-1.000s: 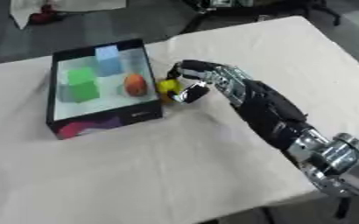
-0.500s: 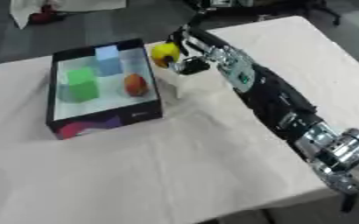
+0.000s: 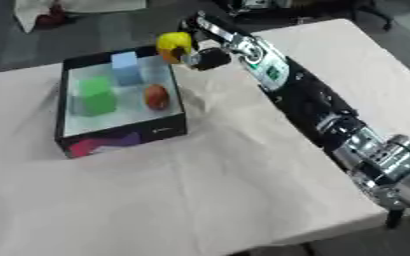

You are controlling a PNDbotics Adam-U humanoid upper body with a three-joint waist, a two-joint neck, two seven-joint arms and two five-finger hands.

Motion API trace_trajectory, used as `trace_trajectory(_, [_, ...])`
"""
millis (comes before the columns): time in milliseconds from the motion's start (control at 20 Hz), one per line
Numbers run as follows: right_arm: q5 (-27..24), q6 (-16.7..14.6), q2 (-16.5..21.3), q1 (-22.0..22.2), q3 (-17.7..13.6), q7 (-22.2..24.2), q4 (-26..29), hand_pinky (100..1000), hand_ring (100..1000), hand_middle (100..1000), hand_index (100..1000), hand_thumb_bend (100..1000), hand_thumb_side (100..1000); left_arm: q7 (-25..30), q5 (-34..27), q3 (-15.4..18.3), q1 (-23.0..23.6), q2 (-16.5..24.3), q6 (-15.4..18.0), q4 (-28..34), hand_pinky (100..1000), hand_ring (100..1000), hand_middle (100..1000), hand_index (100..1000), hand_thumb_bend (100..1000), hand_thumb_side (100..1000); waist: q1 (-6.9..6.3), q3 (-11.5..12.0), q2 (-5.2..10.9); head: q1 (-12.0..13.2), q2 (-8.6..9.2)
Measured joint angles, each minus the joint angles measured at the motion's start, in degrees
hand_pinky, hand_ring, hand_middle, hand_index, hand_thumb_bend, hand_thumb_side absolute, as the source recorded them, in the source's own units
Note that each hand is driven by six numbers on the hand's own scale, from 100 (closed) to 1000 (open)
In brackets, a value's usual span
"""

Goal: Pick up objects on the table and place them in the box.

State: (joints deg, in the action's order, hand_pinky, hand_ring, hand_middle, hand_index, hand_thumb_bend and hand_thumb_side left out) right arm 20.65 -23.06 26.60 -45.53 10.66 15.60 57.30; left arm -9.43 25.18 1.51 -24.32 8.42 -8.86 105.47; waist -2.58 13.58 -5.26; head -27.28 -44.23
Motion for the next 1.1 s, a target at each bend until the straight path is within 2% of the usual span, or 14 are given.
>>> trace_trajectory(100, [0.34, -0.87, -0.52, 0.02, 0.46, 1.77, -0.2, 789, 680, 430, 682, 100, 208, 0.21, 0.0, -0.23, -0.2, -0.29, 0.2, 0.22, 704, 563, 599, 809, 100, 905, 0.0, 0.31, 0.0, -0.17, 0.0])
trace_trajectory(150, [0.63, -1.39, -0.75, 0.04, 0.72, 2.65, -0.19, 812, 743, 573, 793, 100, 202, 0.32, -0.01, -0.35, -0.39, -0.47, 0.31, 0.34, 704, 563, 599, 809, 100, 904, 0.0, 0.38, 0.0, -0.25, 0.0])
trace_trajectory(200, [1.05, -1.98, -0.9, 0.14, 1.01, 3.52, -0.1, 816, 752, 592, 809, 100, 227, 0.42, -0.01, -0.53, -0.48, -0.49, 0.4, 0.47, 704, 563, 599, 809, 100, 904, 0.0, 0.5, 0.0, -0.31, 0.0])
trace_trajectory(250, [1.59, -2.61, -1.1, 0.2, 1.28, 4.48, 0.09, 860, 833, 766, 915, 100, 556, 0.51, -0.01, -0.57, -0.48, -0.51, 0.5, 0.52, 704, 563, 599, 810, 100, 904, 0.0, 0.57, 0.0, -0.35, 0.0])
trace_trajectory(300, [2.31, -3.28, -1.22, 0.2, 1.59, 5.5, 0.43, 889, 899, 856, 962, 100, 710, 0.59, -0.01, -0.65, -0.5, -0.55, 0.57, 0.54, 704, 563, 599, 810, 100, 905, 0.02, 0.61, 0.0, -0.37, 0.0])
trace_trajectory(450, [5.08, -5.05, -1.23, 0.23, 2.21, 8.58, 1.56, 916, 947, 939, 995, 100, 881, 0.81, -0.02, -0.93, -0.5, -0.99, 0.78, 0.57, 704, 563, 599, 810, 100, 905, 0.02, 0.64, 0.0, -0.49, 0.0])
trace_trajectory(600, [7.68, -5.37, -1.22, 0.24, 2.09, 8.8, 2.89, 920, 960, 963, 1000, 100, 863, 0.84, -0.08, -1.01, -0.5, -0.99, 0.81, 0.58, 703, 563, 599, 810, 100, 905, 0.02, 0.63, 0.0, -0.5, 0.0])
trace_trajectory(800, [9.84, -4.16, -1.14, 0.24, 1.92, 4.38, 4.58, 928, 972, 987, 1000, 100, 770, 0.97, -0.17, -1.26, -0.5, -1.03, 0.94, 0.59, 703, 563, 599, 810, 100, 905, 0.02, 0.61, 0.0, -0.5, 0.0])
trace_trajectory(1100, [11.34, -2.47, -0.57, 0.87, 1.66, -2.03, 5.66, 918, 957, 973, 1000, 100, 569, 0.84, -0.18, -1.24, -0.38, -1.22, 1.05, 0.84, 700, 560, 595, 809, 100, 900, 0.03, 0.4, 0.0, -0.48, 0.0])
